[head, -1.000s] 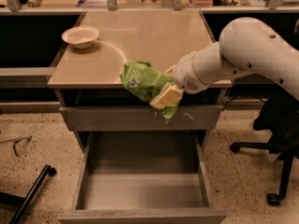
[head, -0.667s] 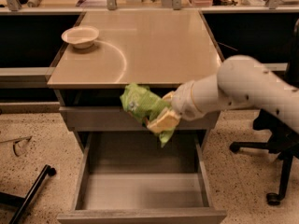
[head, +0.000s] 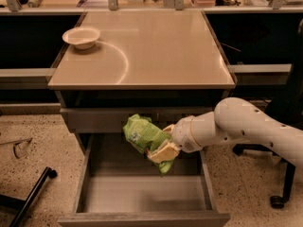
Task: Place green rice chip bag into middle drawer
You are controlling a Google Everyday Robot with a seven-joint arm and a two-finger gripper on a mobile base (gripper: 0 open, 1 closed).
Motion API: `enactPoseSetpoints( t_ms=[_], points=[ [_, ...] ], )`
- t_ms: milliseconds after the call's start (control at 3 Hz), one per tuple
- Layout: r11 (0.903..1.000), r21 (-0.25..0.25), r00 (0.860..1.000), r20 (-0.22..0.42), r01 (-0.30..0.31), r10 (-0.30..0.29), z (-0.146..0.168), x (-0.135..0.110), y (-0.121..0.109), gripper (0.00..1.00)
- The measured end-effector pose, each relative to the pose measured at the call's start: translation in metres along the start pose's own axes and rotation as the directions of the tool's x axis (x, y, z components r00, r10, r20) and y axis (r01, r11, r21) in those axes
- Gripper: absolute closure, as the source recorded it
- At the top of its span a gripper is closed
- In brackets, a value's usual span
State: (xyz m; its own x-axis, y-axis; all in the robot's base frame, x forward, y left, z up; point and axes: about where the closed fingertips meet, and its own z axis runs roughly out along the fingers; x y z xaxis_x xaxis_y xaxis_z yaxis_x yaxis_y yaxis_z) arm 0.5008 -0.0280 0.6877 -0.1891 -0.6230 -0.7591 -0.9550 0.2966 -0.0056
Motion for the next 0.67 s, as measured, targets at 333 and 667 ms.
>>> enactPoseSetpoints(
  t_ms=[333,667],
  points=[
    [0.9993,0.033,0.999,0.045,-0.018,0.016,0.025,0.011,-0.014,1.0],
    [0.9951,0.082,0.991,0.122,-0.056,0.046,0.078,0.036,-0.029,1.0]
  ],
)
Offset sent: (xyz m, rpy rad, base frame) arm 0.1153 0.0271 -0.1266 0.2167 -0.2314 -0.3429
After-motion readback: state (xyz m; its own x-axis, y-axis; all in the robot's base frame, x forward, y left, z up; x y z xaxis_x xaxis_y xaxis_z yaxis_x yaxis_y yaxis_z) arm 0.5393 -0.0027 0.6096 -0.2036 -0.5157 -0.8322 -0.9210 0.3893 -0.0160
